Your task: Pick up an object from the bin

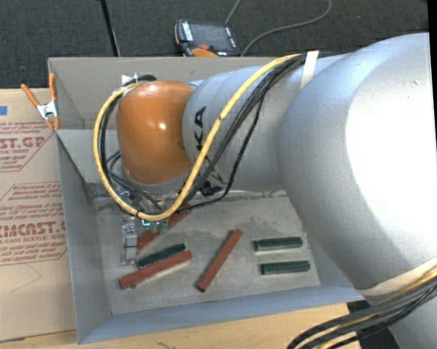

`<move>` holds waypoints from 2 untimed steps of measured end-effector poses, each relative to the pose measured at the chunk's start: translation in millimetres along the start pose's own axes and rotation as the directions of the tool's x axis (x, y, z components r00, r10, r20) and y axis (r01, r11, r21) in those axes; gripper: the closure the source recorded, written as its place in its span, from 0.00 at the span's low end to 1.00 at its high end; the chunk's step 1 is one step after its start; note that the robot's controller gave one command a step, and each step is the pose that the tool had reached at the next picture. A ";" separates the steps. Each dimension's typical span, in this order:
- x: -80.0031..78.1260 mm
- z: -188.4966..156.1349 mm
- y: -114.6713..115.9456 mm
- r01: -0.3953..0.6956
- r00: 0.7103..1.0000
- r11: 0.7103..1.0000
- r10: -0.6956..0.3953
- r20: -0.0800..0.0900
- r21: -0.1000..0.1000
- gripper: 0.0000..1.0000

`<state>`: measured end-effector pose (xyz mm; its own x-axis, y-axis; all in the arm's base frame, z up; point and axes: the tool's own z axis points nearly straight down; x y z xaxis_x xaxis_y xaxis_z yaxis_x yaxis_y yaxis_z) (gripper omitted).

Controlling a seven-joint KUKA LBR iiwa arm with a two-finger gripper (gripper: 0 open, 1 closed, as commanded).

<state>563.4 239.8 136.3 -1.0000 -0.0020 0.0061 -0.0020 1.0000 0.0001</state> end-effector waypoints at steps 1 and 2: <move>19.7 66.5 -56.9 -0.161 0.987 0.987 0.161 0.002 0.001 0.00; 16.1 62.1 -54.6 -0.160 0.987 0.987 0.160 0.014 -0.007 1.00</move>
Offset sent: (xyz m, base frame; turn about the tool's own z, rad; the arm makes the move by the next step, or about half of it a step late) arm -0.0187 -0.0565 -0.0644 0.1600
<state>547.1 185.1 74.3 -0.9875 0.1577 -0.0076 0.1576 0.9875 0.0059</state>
